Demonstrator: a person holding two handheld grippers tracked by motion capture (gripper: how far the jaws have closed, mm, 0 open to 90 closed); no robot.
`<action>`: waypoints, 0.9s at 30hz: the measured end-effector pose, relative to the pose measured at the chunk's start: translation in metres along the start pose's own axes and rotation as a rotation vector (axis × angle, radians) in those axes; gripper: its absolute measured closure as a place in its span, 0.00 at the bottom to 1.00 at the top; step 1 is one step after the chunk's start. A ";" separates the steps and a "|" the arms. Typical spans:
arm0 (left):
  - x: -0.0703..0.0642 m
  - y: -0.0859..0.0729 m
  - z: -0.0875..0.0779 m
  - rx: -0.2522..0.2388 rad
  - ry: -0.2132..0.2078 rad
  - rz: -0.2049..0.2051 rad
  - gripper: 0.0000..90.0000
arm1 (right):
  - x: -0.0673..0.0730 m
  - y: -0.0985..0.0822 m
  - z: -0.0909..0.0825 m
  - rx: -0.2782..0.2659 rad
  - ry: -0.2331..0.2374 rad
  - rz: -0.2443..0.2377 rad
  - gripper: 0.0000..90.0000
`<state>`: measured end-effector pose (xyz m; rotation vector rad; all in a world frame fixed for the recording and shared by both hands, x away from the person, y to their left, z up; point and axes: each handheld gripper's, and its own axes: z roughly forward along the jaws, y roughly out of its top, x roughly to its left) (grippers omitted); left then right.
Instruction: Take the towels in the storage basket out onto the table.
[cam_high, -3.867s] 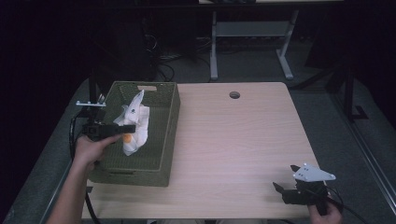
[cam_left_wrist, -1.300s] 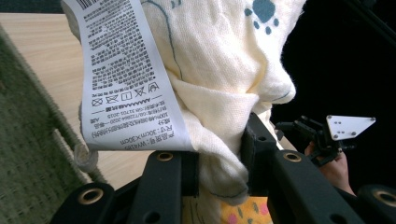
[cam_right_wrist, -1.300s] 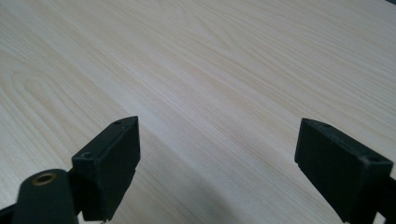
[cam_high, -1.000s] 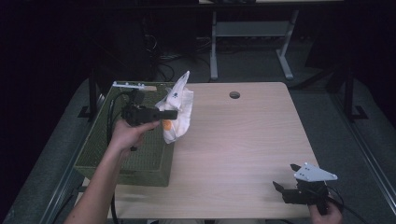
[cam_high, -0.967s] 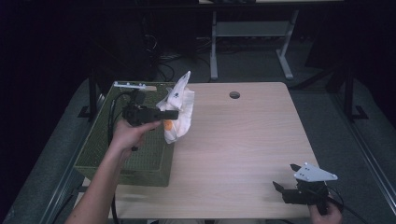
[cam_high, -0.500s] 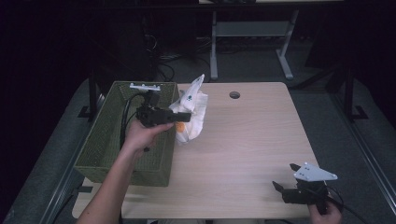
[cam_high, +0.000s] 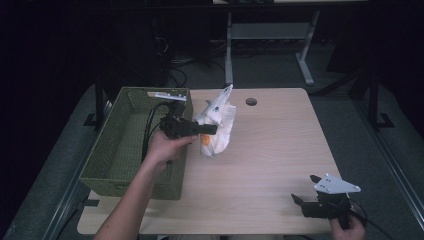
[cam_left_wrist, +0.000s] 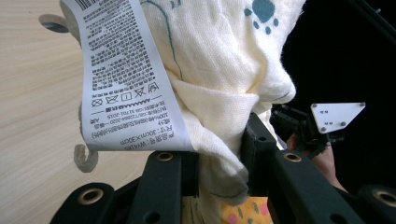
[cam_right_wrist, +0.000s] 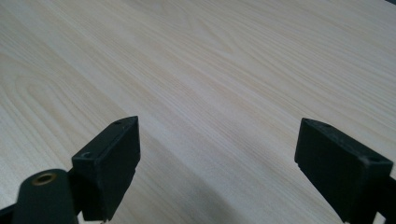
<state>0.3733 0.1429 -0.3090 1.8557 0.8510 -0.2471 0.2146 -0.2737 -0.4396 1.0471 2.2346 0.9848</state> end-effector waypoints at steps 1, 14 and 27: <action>0.000 -0.001 0.002 0.001 0.002 -0.002 0.80 | 0.000 0.000 0.000 0.001 0.000 0.001 0.15; 0.002 -0.004 0.024 0.024 -0.015 -0.012 0.80 | 0.000 0.000 0.001 -0.001 0.002 0.002 0.15; 0.005 -0.006 0.046 0.041 -0.025 -0.031 0.80 | -0.002 -0.001 0.000 -0.006 0.004 0.007 0.15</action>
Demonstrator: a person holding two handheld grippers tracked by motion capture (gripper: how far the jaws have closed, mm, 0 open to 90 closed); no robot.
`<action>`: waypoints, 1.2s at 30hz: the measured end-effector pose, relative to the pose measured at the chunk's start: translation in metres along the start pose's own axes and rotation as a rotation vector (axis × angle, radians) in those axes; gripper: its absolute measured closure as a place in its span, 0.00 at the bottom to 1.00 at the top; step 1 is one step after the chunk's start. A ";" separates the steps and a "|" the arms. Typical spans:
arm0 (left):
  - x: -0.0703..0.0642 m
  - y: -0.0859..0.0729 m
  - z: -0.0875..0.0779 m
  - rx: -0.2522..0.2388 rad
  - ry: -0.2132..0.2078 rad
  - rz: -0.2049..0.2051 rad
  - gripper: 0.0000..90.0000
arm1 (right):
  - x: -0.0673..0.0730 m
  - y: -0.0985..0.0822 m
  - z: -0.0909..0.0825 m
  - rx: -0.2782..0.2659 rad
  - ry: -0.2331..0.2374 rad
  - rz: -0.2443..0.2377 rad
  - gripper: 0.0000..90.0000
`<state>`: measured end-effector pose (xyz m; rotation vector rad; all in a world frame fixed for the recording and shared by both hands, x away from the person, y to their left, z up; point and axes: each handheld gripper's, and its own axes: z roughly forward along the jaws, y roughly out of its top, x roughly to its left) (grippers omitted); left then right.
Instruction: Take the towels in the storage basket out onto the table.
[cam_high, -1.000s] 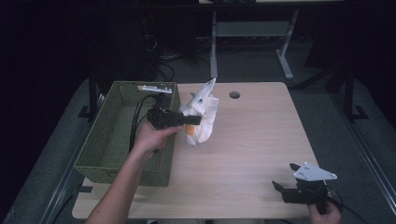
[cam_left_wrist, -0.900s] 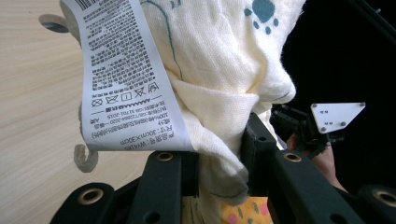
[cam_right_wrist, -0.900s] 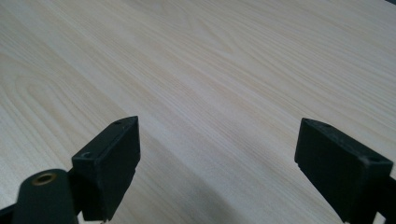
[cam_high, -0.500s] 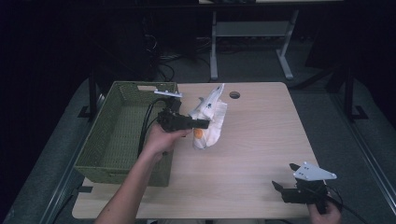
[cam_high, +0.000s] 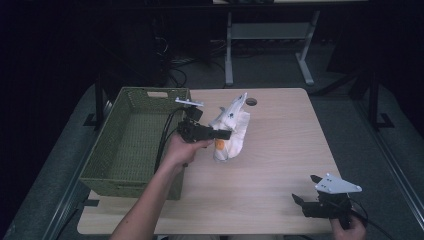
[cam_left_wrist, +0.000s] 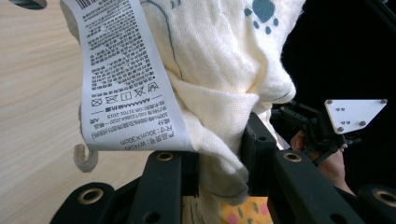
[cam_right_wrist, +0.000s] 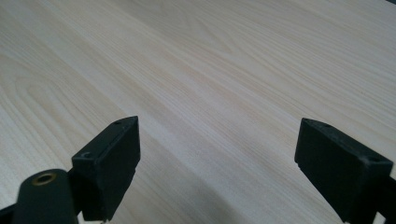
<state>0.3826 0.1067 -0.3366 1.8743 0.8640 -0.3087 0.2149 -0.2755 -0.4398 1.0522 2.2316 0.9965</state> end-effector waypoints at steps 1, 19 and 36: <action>0.000 0.000 0.002 0.002 -0.001 -0.002 0.80 | 0.000 0.000 0.000 0.001 -0.001 -0.002 0.15; 0.005 -0.001 0.032 0.021 -0.013 -0.011 0.80 | 0.000 0.000 -0.001 0.002 0.001 0.004 0.16; 0.005 -0.003 0.058 0.038 -0.022 -0.007 0.80 | -0.001 -0.001 -0.001 0.002 0.001 0.006 0.15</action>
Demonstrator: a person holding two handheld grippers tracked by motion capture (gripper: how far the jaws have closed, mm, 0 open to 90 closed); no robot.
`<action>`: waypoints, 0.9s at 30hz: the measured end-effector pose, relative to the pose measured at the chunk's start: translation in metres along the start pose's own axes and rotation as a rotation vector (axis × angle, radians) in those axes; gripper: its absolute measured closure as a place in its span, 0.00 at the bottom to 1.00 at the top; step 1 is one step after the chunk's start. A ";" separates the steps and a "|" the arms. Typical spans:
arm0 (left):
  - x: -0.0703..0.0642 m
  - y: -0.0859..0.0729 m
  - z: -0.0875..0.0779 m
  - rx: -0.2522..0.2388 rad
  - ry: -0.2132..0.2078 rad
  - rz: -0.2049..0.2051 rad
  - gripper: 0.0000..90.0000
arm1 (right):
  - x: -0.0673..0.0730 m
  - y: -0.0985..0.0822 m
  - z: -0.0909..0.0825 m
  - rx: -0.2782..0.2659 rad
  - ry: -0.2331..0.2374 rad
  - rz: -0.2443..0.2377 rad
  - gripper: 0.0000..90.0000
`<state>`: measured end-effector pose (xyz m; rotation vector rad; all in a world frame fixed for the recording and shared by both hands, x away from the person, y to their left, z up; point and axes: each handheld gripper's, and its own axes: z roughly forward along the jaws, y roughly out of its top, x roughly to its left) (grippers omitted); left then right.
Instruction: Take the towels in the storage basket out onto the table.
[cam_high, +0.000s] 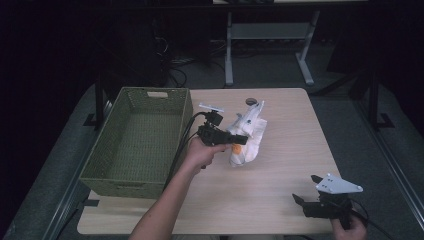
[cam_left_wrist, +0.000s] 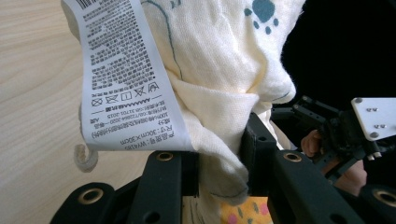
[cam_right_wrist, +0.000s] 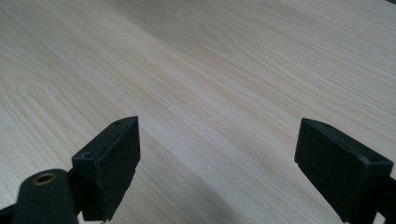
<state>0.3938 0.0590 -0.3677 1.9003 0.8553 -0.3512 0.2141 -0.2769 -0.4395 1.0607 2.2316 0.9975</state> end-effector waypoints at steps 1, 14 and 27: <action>0.000 0.000 0.001 0.004 0.003 0.000 0.80 | 0.000 0.000 0.000 -0.001 0.000 0.000 0.15; -0.001 -0.001 0.026 0.042 0.036 0.019 0.80 | -0.001 0.000 -0.001 -0.003 0.001 0.004 0.15; 0.009 -0.007 0.049 0.073 0.081 0.006 0.80 | -0.002 -0.001 -0.001 -0.004 0.002 0.006 0.15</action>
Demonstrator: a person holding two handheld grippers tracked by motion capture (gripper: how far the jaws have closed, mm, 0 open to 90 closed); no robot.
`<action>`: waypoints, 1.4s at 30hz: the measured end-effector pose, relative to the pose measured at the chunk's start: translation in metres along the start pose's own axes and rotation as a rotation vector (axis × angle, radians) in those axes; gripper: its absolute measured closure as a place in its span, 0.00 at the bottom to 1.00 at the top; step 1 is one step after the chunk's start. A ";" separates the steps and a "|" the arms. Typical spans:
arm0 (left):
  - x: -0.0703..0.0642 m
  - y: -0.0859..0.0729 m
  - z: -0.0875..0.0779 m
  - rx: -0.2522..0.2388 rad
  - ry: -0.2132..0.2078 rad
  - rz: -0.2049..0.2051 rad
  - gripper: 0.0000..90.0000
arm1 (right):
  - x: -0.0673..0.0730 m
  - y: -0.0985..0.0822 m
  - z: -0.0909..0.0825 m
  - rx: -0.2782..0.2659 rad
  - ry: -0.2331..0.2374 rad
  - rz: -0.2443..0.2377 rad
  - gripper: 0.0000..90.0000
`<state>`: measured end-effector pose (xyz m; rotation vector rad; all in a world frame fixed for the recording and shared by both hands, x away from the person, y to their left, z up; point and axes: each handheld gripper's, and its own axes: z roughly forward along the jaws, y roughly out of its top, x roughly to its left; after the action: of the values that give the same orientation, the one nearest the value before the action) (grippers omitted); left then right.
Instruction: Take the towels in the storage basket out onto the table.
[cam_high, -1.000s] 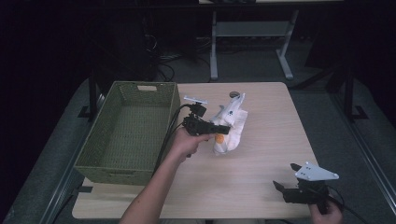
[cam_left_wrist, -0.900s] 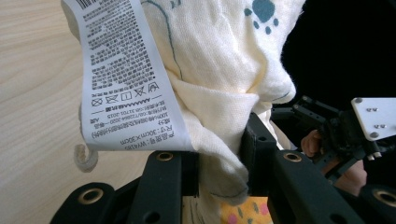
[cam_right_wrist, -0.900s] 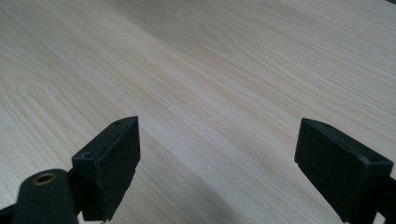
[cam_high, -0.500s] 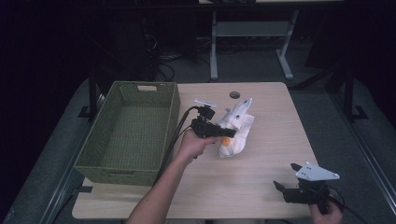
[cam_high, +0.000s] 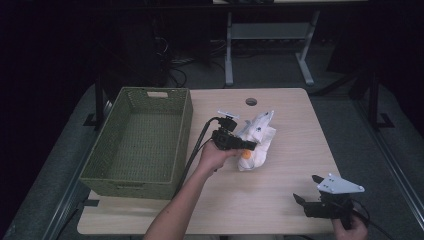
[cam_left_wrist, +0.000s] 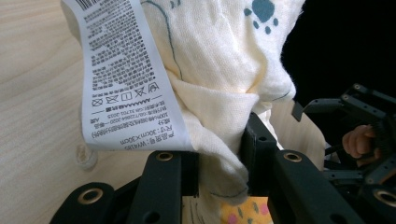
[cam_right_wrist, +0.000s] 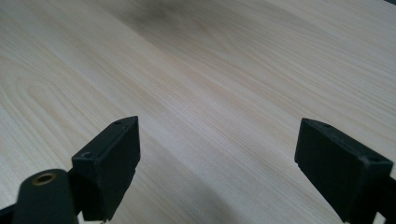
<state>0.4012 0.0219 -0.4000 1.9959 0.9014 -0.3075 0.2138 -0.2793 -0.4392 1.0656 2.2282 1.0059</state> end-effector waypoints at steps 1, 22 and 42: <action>0.000 0.000 0.000 0.000 0.000 0.000 0.80 | 0.000 0.000 0.000 0.000 0.000 0.000 0.15; 0.013 -0.009 0.032 0.054 0.058 -0.045 0.78 | 0.000 -0.001 0.001 0.004 0.004 0.002 0.15; 0.003 -0.013 0.023 0.026 0.110 -0.011 0.51 | 0.001 -0.001 0.000 0.001 0.001 0.000 0.15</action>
<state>0.3972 0.0083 -0.4228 2.0481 0.9826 -0.2181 0.2129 -0.2793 -0.4394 1.0664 2.2297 1.0055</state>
